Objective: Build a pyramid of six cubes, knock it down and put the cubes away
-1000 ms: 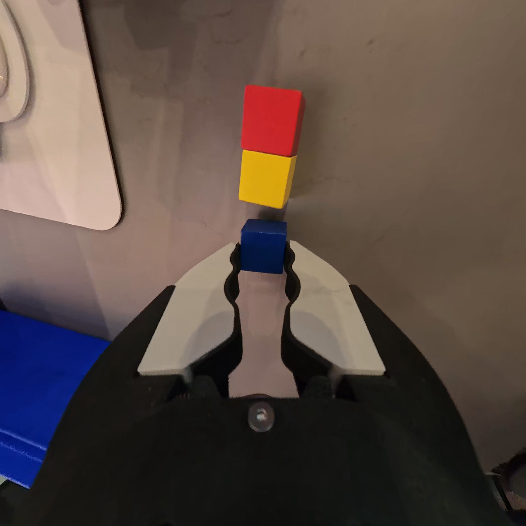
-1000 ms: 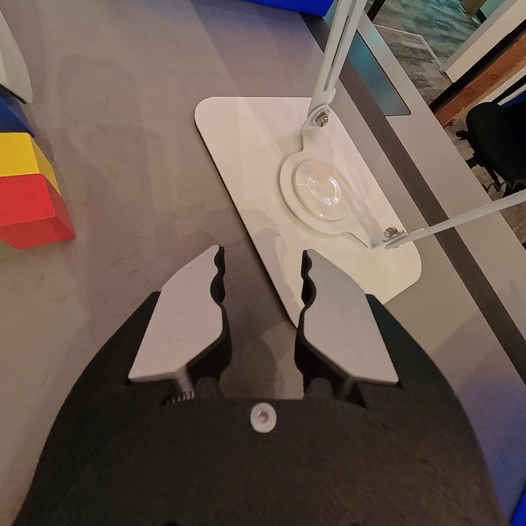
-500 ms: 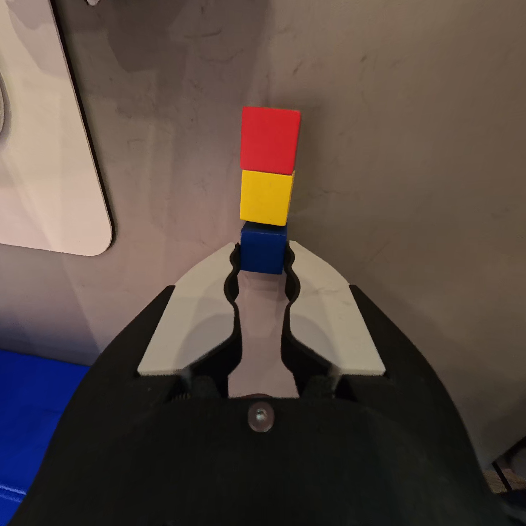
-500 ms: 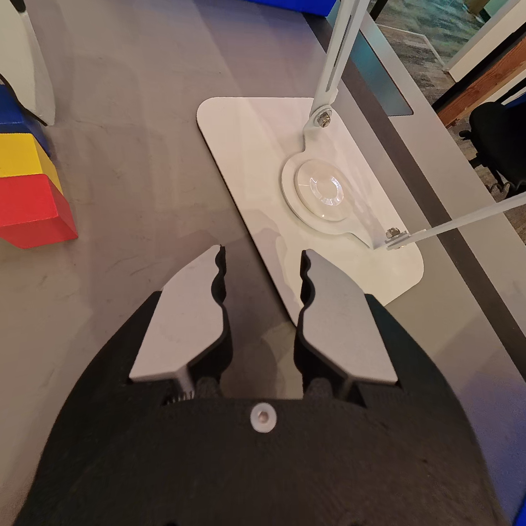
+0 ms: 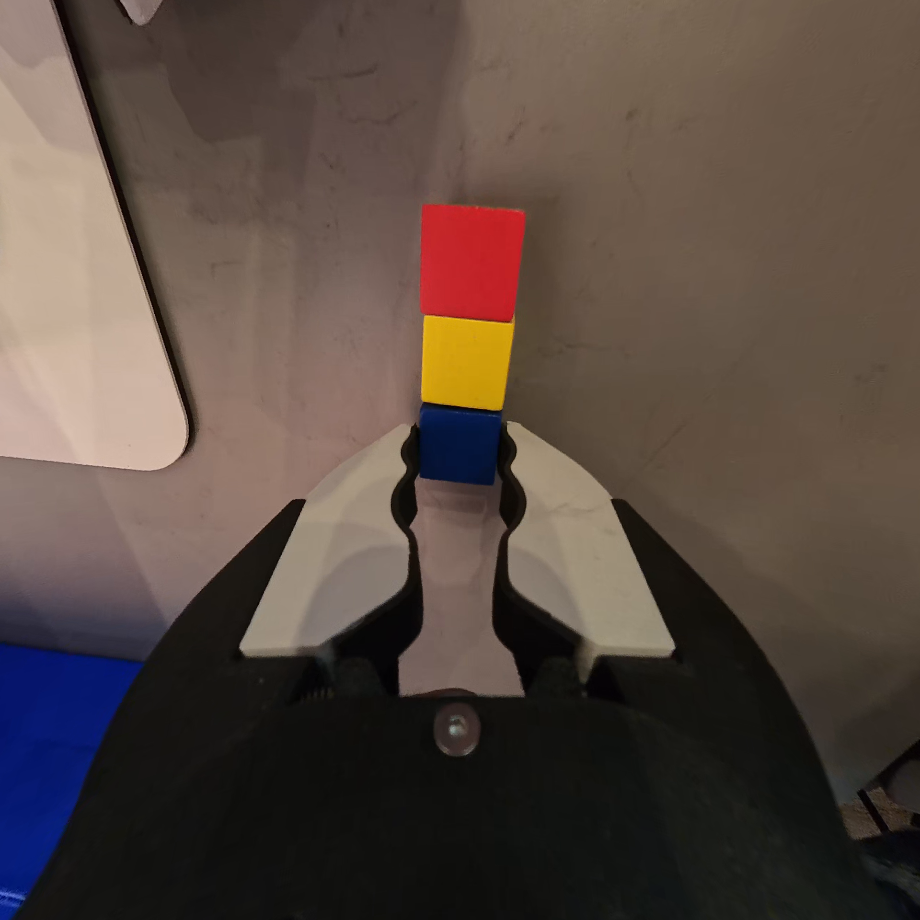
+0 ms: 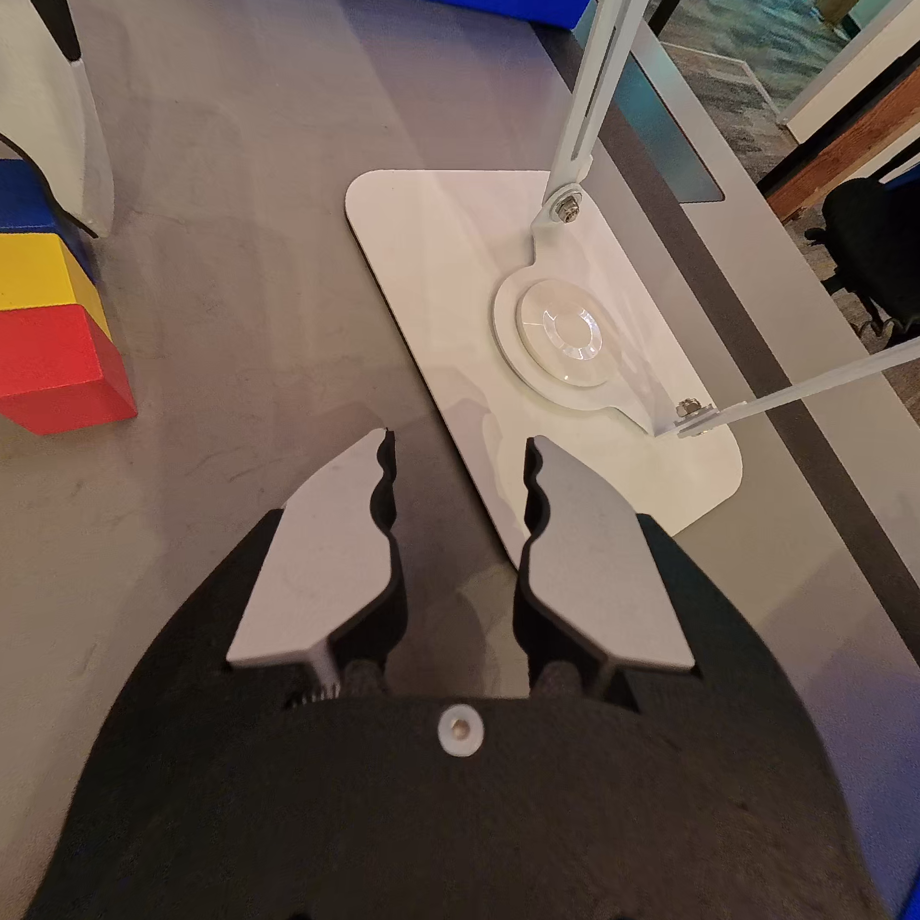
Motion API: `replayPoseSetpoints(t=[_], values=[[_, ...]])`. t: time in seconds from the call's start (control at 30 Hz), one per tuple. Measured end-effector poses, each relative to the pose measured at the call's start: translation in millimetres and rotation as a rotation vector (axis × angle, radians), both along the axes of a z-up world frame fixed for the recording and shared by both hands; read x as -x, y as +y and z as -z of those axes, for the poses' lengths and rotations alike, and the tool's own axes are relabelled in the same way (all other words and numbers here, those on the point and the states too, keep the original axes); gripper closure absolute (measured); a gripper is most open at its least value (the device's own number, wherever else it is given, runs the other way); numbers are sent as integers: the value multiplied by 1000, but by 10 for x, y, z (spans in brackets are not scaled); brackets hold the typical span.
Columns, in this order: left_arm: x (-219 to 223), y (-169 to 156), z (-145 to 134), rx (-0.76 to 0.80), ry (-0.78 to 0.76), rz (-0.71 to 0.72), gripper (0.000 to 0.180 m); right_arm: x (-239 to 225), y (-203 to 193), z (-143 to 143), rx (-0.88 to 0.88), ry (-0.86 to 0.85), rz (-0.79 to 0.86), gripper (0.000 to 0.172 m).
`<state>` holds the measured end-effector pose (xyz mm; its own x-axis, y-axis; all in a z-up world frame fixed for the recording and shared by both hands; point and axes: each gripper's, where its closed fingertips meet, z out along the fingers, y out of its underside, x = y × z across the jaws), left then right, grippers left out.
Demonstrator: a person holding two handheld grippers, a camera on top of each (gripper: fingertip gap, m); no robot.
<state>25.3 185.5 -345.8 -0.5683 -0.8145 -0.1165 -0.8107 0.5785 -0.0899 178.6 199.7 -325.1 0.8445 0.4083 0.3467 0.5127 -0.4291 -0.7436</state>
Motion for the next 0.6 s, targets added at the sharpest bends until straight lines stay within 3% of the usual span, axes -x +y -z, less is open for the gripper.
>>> replayPoseSetpoints(t=[0.53,0.6], values=[[-37,-25,6,7,-1,11,152,2,1,1,0,-1,-2,123],[-29,-26,2,12,-7,1,141,3,1,0,-1,-2,-2,123]])
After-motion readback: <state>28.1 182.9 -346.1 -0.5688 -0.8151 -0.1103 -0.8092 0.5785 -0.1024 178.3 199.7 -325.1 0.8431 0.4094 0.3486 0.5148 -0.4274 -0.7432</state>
